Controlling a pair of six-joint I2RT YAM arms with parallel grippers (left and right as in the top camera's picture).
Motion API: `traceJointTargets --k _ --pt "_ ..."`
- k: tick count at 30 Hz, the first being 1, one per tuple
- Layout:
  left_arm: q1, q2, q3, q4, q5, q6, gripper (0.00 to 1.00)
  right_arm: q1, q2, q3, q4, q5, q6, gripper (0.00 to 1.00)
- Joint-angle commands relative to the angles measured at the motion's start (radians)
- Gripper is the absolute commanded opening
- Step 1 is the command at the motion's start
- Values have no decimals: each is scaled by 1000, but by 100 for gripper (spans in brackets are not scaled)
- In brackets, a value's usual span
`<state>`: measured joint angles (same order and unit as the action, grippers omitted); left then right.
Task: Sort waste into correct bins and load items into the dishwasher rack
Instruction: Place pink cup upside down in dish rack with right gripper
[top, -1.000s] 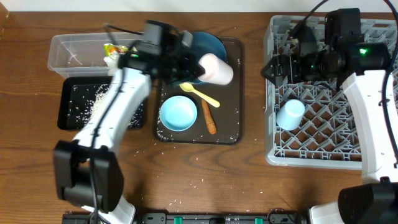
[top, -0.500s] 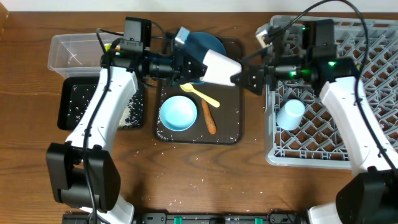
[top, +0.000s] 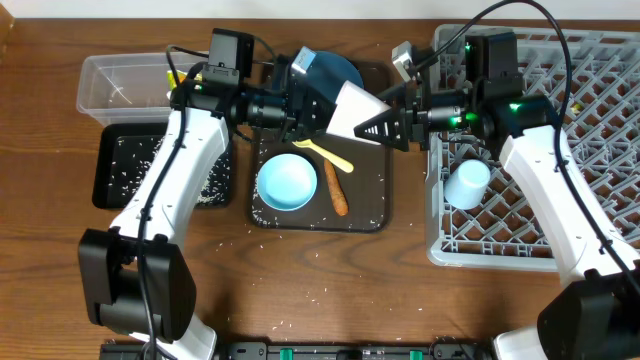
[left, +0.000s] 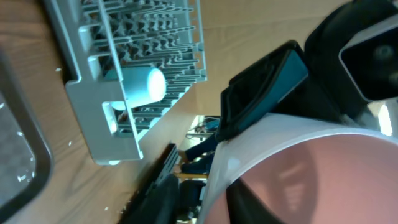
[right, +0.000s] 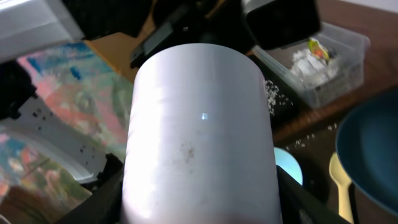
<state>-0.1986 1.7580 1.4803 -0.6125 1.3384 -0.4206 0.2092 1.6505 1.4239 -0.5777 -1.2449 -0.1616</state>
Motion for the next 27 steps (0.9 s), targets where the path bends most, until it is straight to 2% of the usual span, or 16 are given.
traceJointTargets --k 1,7,11,13,19,27 --pt "-4 -1 5 0 -96 0 37 -48 -47 0 -46 94 87 42" --pt "-4 -1 5 -4 -363 1 40 -174 -215 8 -307 500 205 47" --pt "-4 0 5 -54 -604 5 40 -303 -306 37 -535 842 309 47" --pt "-4 0 5 -88 -727 8 40 -370 -322 45 -628 951 326 47" --pt "-4 0 4 -151 -986 19 40 -548 -257 46 -826 1055 305 47" --pt "-4 0 4 -165 -1037 27 40 -600 -83 46 -892 1077 277 48"
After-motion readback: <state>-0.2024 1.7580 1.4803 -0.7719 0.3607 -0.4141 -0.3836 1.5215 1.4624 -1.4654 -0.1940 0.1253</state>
